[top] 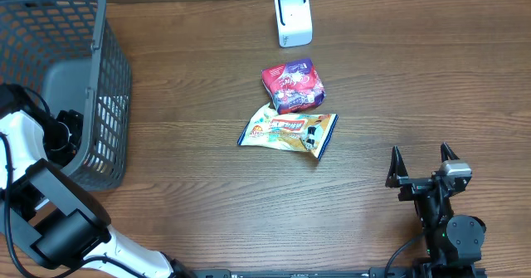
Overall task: Scan the item barcode
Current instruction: 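Lower the left gripper into the basket and grasp the small orange pack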
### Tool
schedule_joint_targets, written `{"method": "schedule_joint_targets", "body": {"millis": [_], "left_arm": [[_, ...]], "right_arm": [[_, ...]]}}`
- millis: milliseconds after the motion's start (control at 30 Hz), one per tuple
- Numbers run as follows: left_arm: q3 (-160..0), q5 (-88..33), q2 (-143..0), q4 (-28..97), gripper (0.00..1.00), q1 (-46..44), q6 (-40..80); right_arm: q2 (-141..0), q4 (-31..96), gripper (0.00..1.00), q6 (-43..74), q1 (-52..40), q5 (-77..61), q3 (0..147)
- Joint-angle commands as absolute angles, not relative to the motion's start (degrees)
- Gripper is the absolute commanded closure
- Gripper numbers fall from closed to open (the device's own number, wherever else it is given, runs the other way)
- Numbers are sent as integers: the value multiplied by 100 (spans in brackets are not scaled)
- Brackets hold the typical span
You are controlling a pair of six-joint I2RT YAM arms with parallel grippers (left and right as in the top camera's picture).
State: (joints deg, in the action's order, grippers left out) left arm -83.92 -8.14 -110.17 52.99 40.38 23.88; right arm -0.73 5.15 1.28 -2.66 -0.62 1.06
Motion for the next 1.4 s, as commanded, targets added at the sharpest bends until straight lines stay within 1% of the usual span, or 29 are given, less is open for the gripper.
{"method": "schedule_joint_targets", "body": {"millis": [0, 133, 233, 333, 367, 467, 800, 1200, 1267, 1367], "left_arm": [[-8333, -534, -11037, 5068, 28, 4051, 2421], [-8333, -554, -11037, 4742, 25, 4049, 2423], [-8333, -443, -11037, 4665, 18, 4056, 2453], [-8329, 51, -11037, 4742, 12, 4056, 2674], [-8320, 311, -11037, 4812, 11, 4056, 2832], [-8224, 803, -11037, 4866, 12, 4060, 3249], [-8082, 832, -11037, 4609, 10, 4060, 3498], [-8071, 1162, -11037, 4624, 12, 4060, 3776], [-8071, 1105, -11056, 4600, 15, 4060, 3776], [-8071, 834, -11146, 4604, 23, 4060, 3767]], "right_arm": [[-16, 486, 0, 86, -250, -5, 47], [-16, 486, 0, 86, -250, -5, 47], [-16, 486, 0, 86, -250, -5, 47], [-16, 486, 0, 86, -250, -5, 47], [-16, 486, 0, 86, -250, -5, 47], [-16, 484, 0, 86, -250, -5, 47], [-16, 486, 0, 86, -250, -5, 47], [-16, 486, 0, 86, -250, -5, 47], [-16, 484, 0, 86, -250, -5, 47], [-16, 486, 0, 86, -250, -5, 47]]}}
